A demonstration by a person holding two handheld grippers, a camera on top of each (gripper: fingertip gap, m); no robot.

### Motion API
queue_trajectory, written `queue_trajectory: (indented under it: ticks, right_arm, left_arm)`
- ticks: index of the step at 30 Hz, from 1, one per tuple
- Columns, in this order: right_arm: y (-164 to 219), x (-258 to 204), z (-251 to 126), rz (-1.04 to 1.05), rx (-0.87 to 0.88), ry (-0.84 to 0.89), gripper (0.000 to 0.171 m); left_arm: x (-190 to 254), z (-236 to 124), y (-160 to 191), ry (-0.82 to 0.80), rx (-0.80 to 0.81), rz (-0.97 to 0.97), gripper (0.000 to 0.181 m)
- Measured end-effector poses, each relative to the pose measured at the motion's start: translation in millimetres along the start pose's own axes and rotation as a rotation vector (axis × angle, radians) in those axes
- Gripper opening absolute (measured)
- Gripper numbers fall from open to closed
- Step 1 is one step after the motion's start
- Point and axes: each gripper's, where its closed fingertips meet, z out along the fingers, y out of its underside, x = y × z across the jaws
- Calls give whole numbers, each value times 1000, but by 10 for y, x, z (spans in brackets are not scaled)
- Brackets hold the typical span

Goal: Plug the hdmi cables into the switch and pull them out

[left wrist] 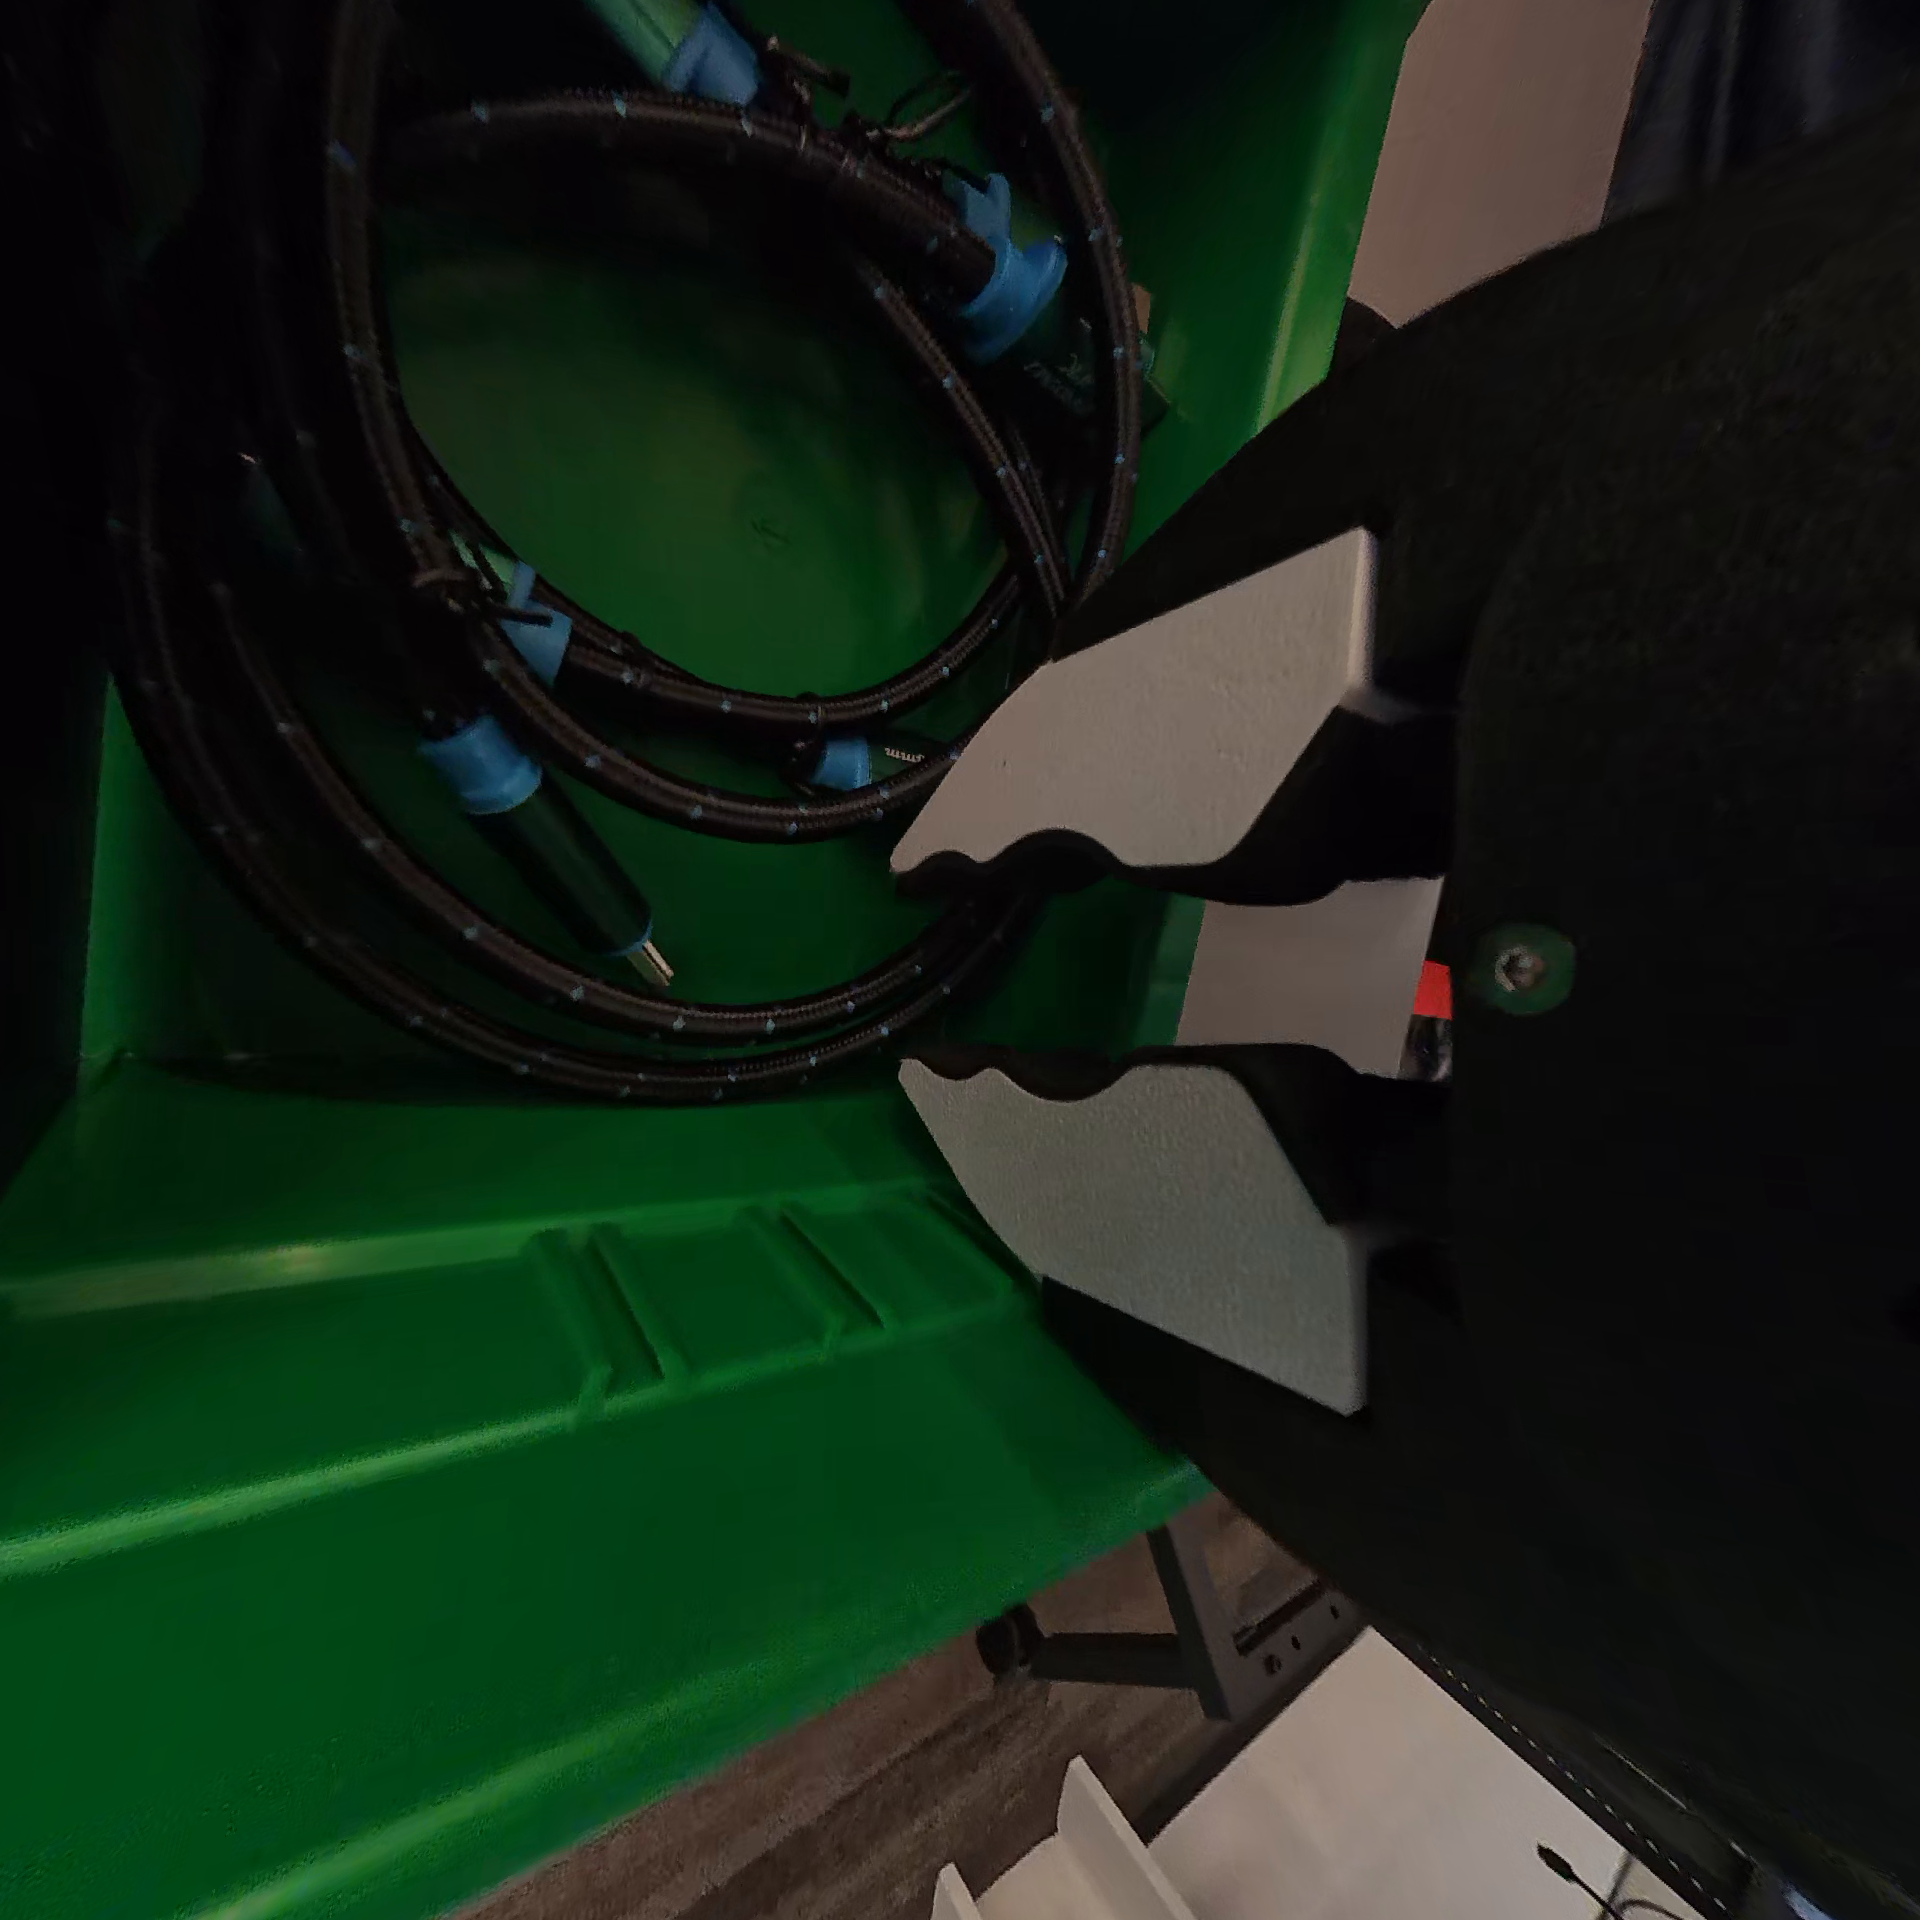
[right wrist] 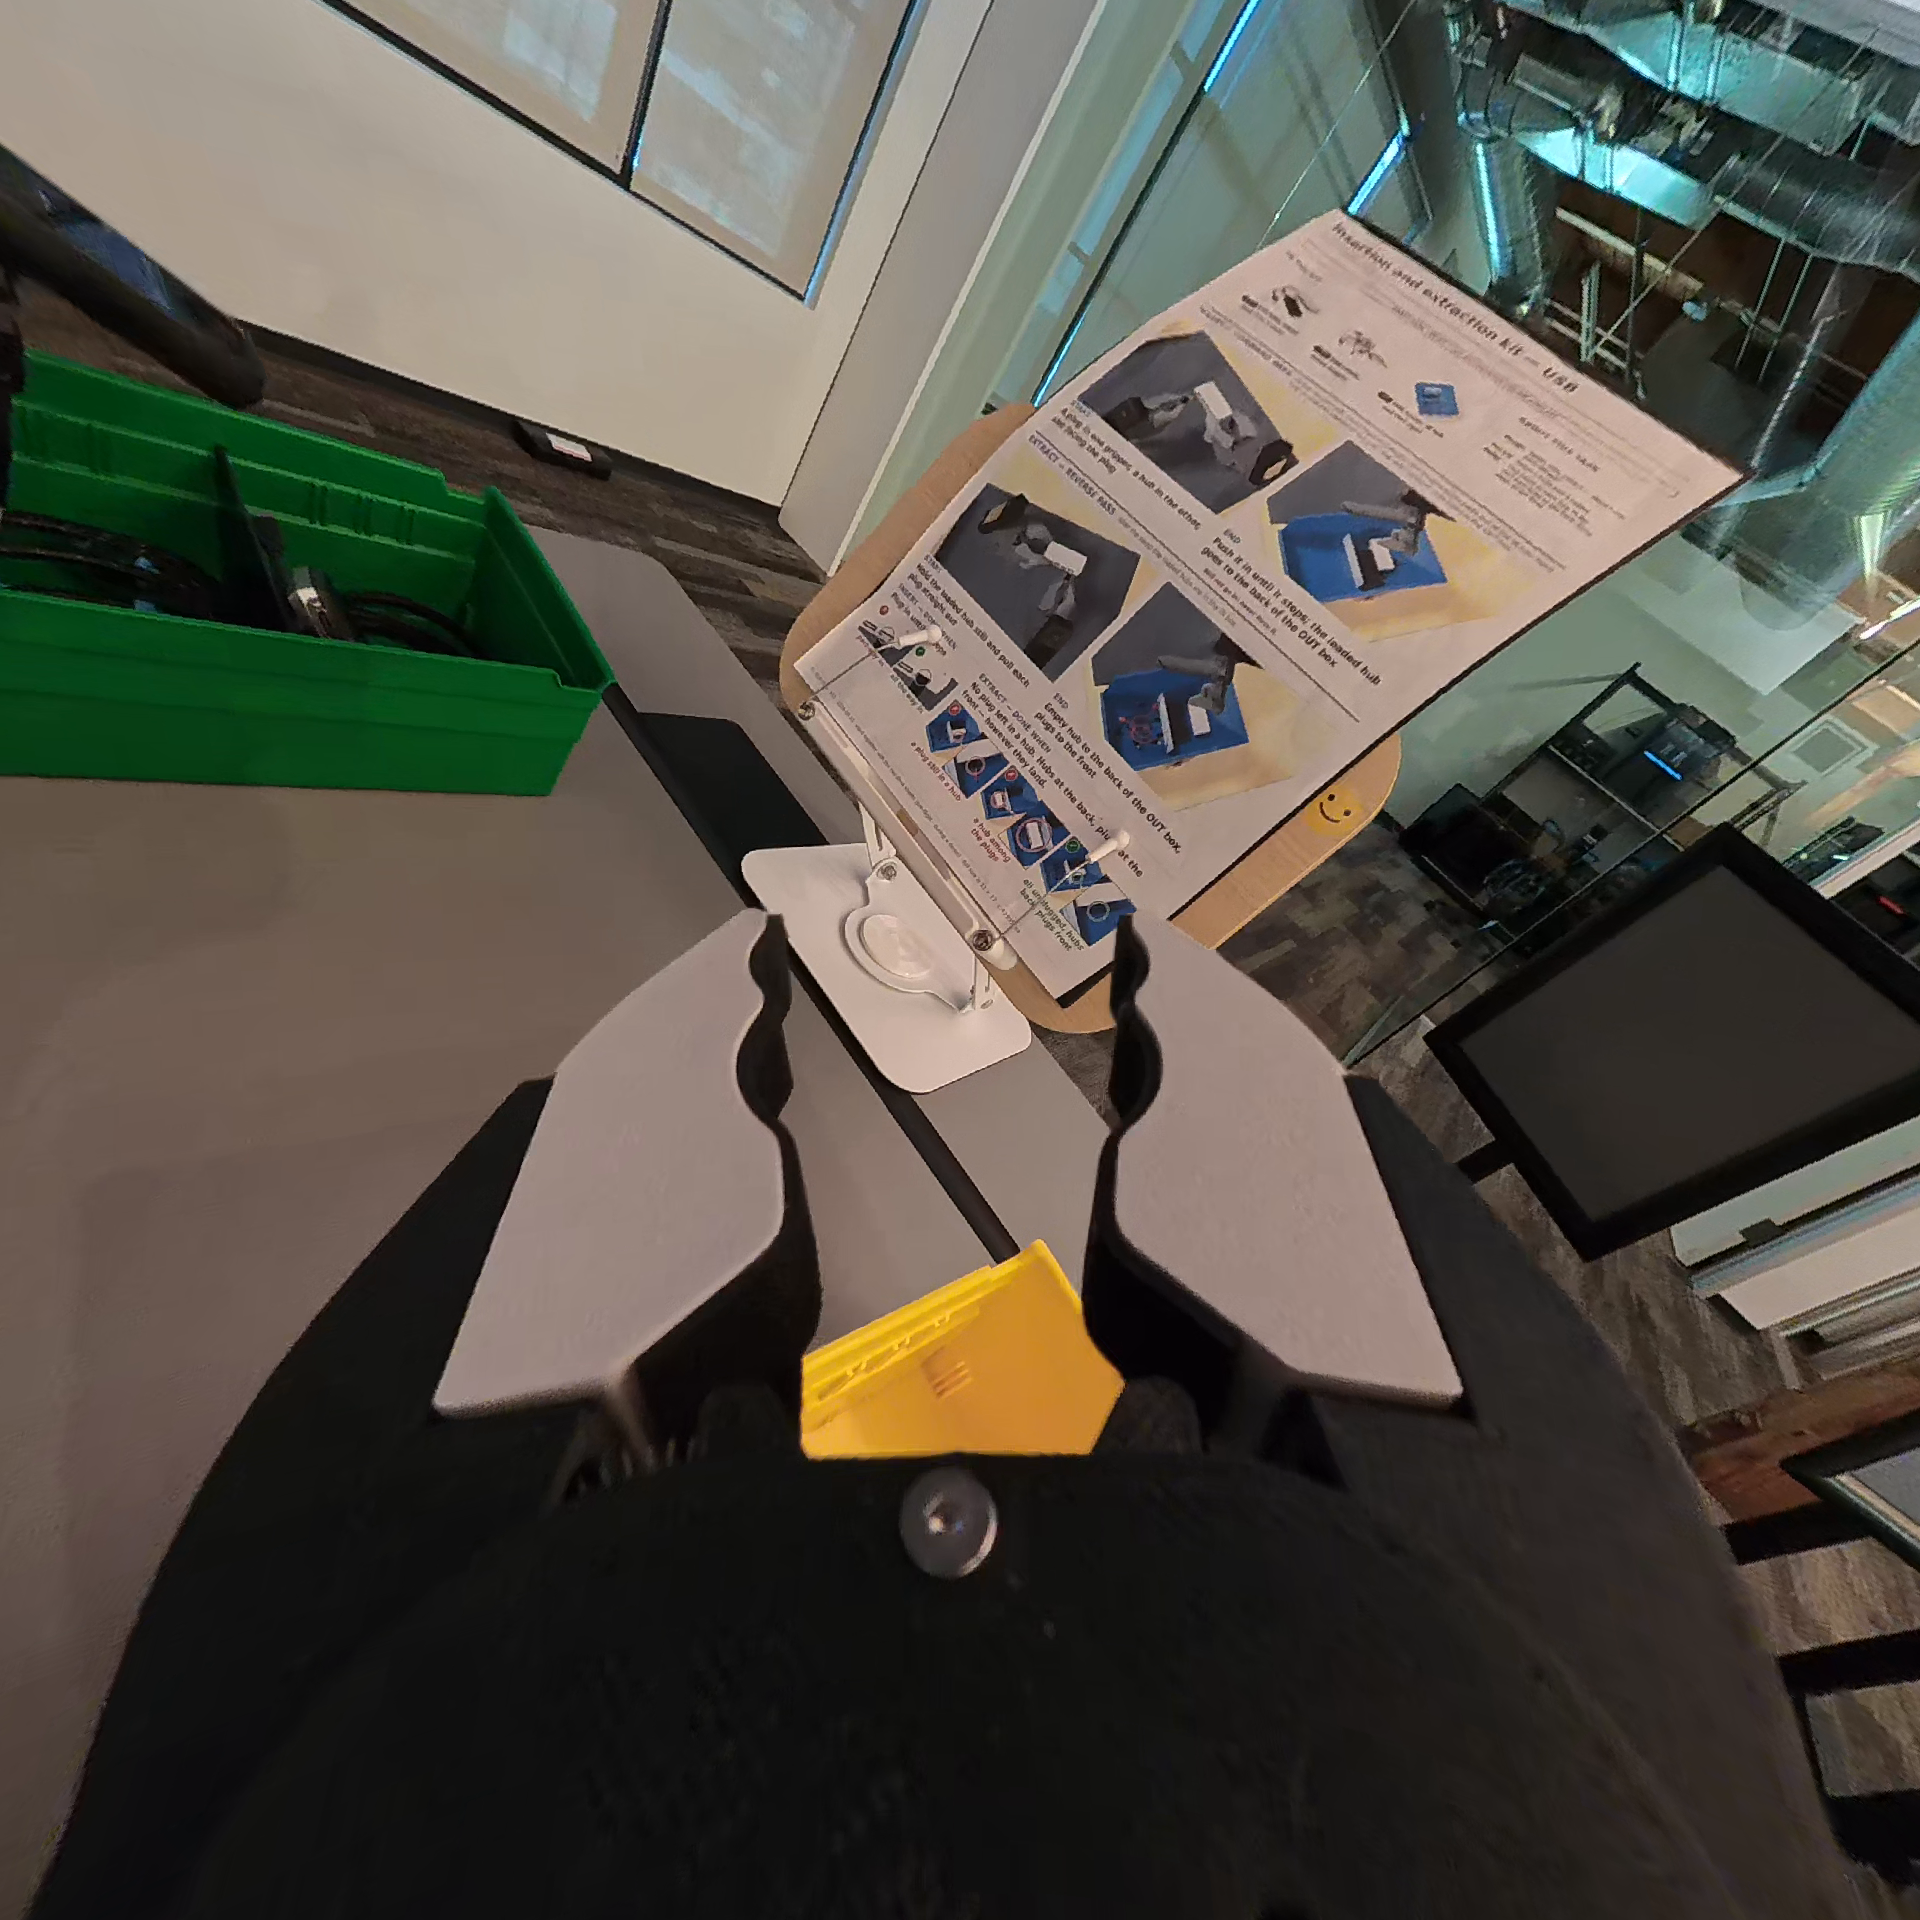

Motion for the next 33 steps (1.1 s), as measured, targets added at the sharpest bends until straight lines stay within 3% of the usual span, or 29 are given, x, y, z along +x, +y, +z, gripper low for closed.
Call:
queue_trajectory:
  ticks: [10, 17, 33]
  right_arm:
    - [3, -33, 10, -10, -6, -14, 61]
    - [-4, -45, 15, -18, -5, -18, 61]
    - [-53, -33, -50, -25, 15, -11, 61]
  left_arm:
    - [27, 67, 38, 41, -68, 7, 19]
    - [-81, -141, -13, -31, 20, 0, 17]
    - [-305, -1365, -323, -584, 234, 205, 14]
